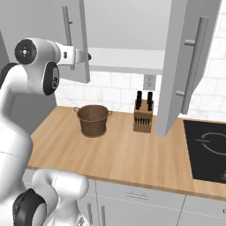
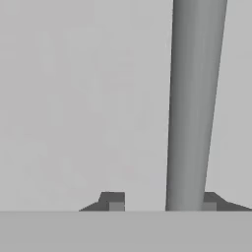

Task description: Open the cabinet, pick up the bread from the cabinet and place it in the basket. Then move the basket to the dining counter.

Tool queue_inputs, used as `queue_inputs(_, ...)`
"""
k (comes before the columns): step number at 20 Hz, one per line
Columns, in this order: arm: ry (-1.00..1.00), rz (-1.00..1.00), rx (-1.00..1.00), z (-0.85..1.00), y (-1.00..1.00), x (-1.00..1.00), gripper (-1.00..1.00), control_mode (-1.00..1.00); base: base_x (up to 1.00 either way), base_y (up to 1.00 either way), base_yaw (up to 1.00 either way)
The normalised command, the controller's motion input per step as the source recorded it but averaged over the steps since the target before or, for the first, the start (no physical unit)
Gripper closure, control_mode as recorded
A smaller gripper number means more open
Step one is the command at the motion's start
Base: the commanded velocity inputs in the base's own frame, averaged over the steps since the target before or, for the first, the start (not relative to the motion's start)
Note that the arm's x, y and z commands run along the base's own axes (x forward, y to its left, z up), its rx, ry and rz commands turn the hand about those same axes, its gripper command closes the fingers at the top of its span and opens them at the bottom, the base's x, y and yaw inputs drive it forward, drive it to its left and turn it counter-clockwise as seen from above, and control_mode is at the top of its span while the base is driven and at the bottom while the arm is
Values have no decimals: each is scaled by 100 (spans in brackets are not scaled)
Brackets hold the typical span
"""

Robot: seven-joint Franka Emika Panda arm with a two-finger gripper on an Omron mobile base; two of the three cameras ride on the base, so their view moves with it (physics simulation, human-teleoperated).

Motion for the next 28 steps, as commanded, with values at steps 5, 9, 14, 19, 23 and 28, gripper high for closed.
queue_inputs(5, 0, 0, 6, 0, 86, -100, 100, -100, 0, 0, 0)
queue_inputs(9, 0, 0, 5, 0, 92, -100, 100, -100, 0, 0, 0)
queue_inputs(14, 0, 0, 11, 0, 57, -100, -100, -100, 0, 0, 0)
queue_inputs(19, -5, 1, 35, 15, -30, -99, -100, -100, 0, 0, 0)
queue_inputs(23, -1, 0, 45, 32, -80, -71, -100, -100, 0, 0, 0)
queue_inputs(28, 1, 0, 47, 34, -99, -24, -100, -100, 0, 0, 0)
